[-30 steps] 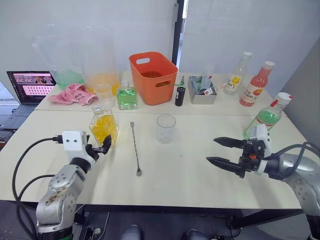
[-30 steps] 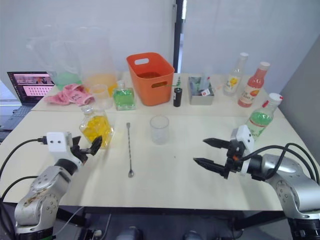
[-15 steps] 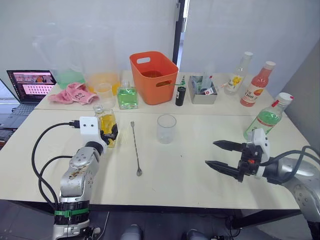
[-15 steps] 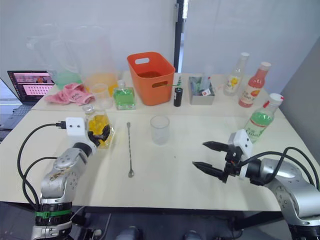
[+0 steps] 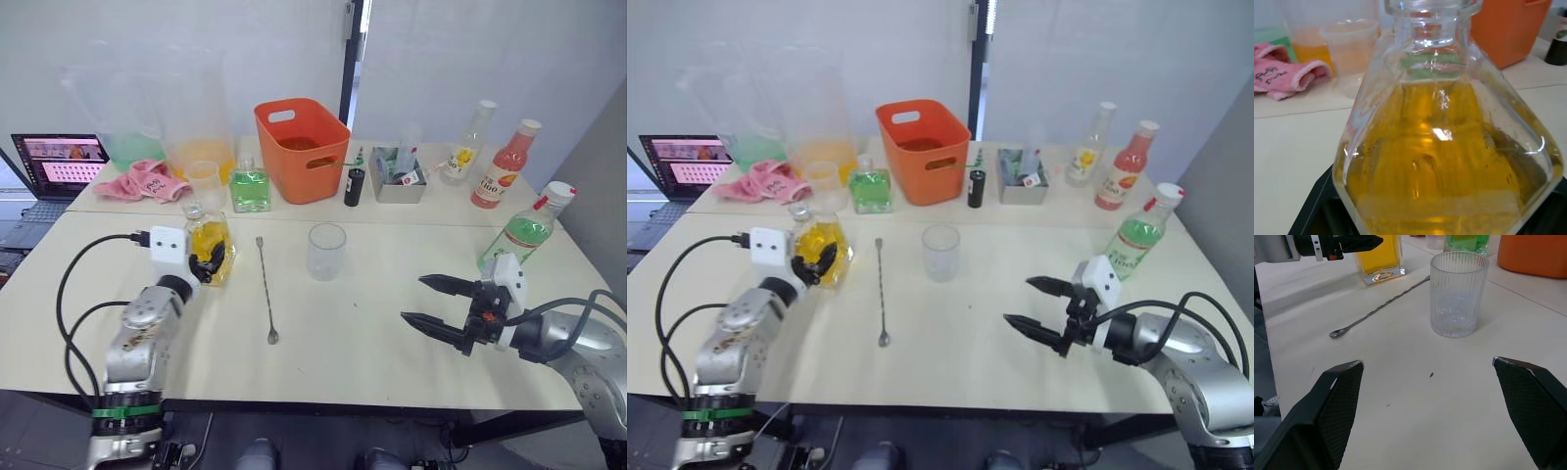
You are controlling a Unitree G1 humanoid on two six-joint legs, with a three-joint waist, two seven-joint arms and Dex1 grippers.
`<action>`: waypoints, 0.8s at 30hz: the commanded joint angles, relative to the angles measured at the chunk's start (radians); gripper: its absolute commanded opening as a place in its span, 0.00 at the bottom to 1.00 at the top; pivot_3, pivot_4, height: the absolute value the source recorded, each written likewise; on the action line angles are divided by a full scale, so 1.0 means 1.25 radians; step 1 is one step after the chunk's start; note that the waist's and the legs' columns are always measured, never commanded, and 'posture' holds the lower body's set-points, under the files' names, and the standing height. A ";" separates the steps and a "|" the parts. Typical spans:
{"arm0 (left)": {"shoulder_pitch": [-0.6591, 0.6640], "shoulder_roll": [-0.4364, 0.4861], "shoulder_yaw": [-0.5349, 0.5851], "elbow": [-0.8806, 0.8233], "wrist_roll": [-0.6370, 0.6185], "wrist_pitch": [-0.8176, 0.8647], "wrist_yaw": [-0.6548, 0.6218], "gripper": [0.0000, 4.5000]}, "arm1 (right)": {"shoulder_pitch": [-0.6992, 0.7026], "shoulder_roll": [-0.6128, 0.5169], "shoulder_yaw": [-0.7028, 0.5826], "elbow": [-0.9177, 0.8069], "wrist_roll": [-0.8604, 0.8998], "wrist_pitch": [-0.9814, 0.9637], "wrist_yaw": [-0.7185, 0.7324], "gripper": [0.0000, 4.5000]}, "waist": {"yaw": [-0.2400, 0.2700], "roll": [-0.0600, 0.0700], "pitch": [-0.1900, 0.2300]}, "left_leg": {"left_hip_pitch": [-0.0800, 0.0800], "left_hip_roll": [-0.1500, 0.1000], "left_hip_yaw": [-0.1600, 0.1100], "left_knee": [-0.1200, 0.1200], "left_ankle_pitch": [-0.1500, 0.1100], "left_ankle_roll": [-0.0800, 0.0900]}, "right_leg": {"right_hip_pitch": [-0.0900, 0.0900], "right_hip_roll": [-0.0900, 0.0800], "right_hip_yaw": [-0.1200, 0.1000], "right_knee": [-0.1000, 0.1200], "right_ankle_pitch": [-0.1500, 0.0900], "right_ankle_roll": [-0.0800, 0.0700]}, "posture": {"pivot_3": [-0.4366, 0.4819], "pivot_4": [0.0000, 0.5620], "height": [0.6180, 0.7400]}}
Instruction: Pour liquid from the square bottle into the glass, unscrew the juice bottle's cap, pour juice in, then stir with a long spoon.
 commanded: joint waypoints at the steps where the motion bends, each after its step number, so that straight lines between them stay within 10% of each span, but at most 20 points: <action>1: -0.060 0.077 0.055 -0.018 -0.141 -0.080 -0.250 0.62 | -0.001 0.002 -0.026 -0.010 0.004 -0.015 -0.009 1.00 | -0.003 -0.002 0.001 | -0.001 0.000 0.000 0.000 0.000 0.000 | -0.001 0.000 0.000 0.000 0.000 0.000 | 0.48 0.27 0.99; 12: -0.171 0.164 -0.143 -0.035 -0.321 0.102 -0.750 0.62 | -0.008 -0.002 -0.027 0.006 0.001 -0.020 -0.009 1.00 | 0.006 -0.002 0.002 | -0.007 -0.001 -0.002 0.004 0.001 -0.001 | -0.002 0.001 0.000 0.000 0.001 0.001 | 0.48 0.27 0.99; 24: -0.261 0.003 -0.338 0.143 -0.118 -0.123 -0.839 0.62 | 0.036 -0.016 -0.080 -0.048 0.019 0.008 -0.042 1.00 | -0.003 -0.001 0.002 | -0.007 -0.001 -0.003 0.005 0.000 0.000 | -0.002 0.001 0.000 0.001 0.001 0.001 | 0.48 0.27 0.99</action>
